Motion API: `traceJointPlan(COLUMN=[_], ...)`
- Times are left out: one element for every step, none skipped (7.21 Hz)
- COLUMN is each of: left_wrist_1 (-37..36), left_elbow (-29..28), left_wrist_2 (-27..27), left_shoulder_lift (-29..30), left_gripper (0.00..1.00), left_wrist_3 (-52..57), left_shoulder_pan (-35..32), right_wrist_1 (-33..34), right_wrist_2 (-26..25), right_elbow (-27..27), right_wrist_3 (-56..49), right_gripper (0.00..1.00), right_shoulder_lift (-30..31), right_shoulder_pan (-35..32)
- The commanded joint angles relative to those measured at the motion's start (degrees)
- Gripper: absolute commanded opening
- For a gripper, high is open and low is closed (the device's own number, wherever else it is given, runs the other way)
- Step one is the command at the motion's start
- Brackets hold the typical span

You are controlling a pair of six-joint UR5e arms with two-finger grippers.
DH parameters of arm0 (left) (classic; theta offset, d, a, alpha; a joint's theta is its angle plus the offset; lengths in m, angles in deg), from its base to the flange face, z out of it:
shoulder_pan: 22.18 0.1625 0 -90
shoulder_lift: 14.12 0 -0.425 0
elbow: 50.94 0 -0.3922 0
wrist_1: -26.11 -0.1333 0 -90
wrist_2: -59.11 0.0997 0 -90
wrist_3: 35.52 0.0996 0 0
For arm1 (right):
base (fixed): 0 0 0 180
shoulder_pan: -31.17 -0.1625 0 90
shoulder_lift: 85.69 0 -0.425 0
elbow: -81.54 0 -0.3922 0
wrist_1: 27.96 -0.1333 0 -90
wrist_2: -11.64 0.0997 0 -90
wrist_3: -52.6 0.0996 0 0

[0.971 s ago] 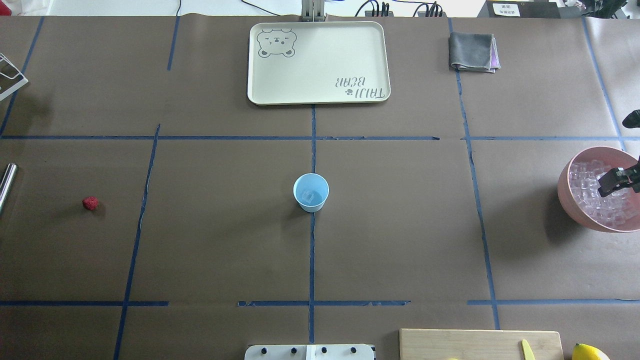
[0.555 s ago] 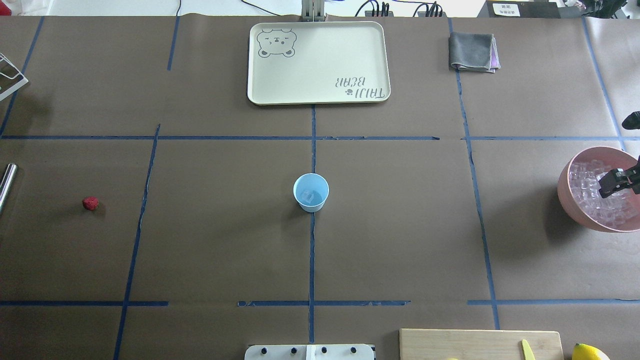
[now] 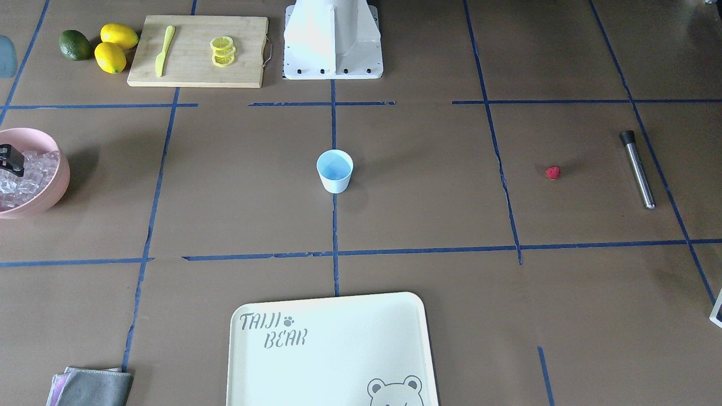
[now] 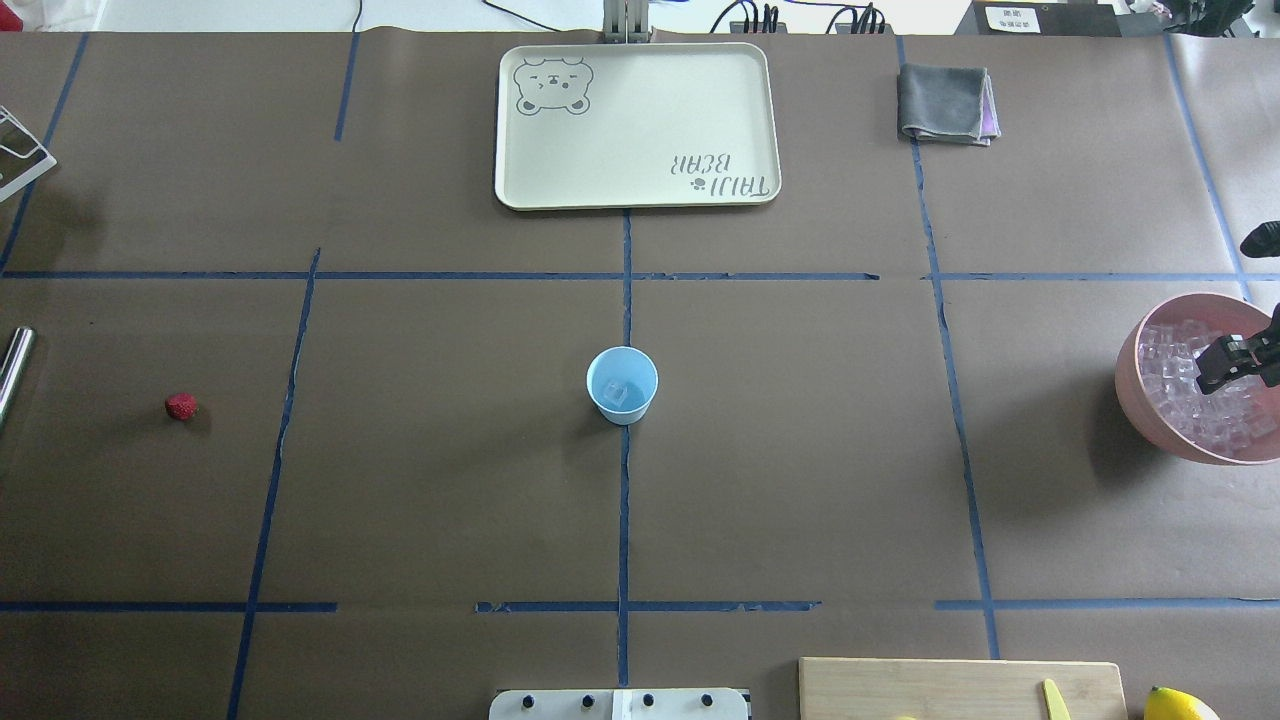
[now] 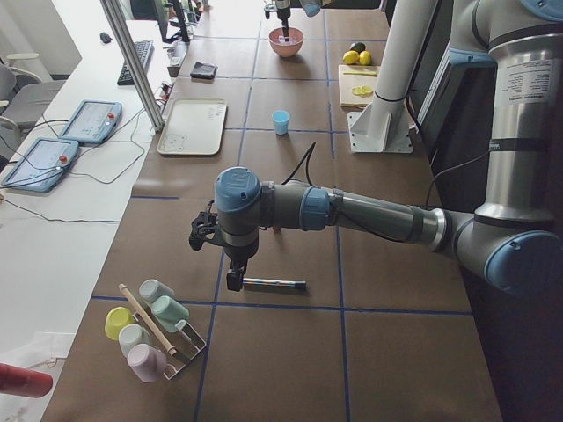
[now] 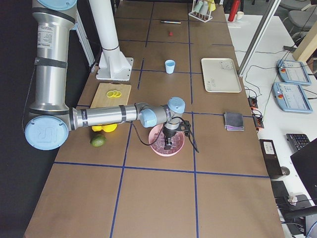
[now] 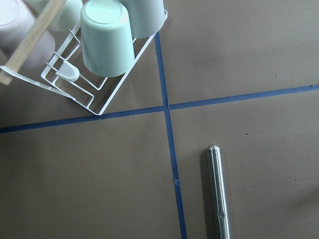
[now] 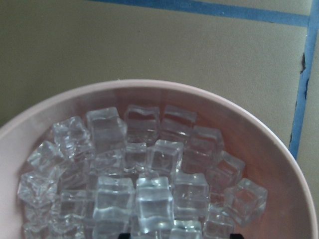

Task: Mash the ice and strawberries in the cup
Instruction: 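Lower the right gripper into the bowl and grasp another ice cube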

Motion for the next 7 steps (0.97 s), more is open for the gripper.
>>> traceJointPlan(left_wrist_1=[0.0, -0.1, -0.1, -0.2, -0.2, -0.2, -0.3], left_elbow=[0.2, 0.2, 0.5, 0.5, 0.5, 0.5, 0.5], left_wrist_2=[0.0, 0.0, 0.0, 0.0, -0.1, -0.1, 0.0], left_shoulder_lift=[0.0, 0.0, 0.0, 0.0, -0.1, 0.0, -0.1], left_gripper=[1.0, 1.0, 1.0, 1.0, 1.0, 1.0, 1.0], left_wrist_3=[0.0, 0.0, 0.0, 0.0, 0.0, 0.0, 0.0], left_shoulder_pan=[0.0, 0.0, 0.0, 0.0, 0.0, 0.0, 0.0], right_wrist_1=[0.1, 0.0, 0.0, 0.1, 0.7, 1.1, 6.1], right_wrist_2=[-0.1, 0.0, -0.1, -0.1, 0.1, 0.3, 0.5], right_elbow=[-0.4, -0.5, -0.7, -1.9, -5.0, -10.3, -15.0], right_wrist_3=[0.1, -0.1, -0.1, 0.0, -0.1, -0.1, 0.0], right_gripper=[0.51, 0.14, 0.0, 0.0, 0.0, 0.0, 0.0], right_shoulder_lift=[0.4, 0.5, 0.6, 0.6, 1.9, 5.5, 5.1], right_shoulder_pan=[-0.1, -0.5, -0.8, -1.6, -3.3, -3.9, -4.9])
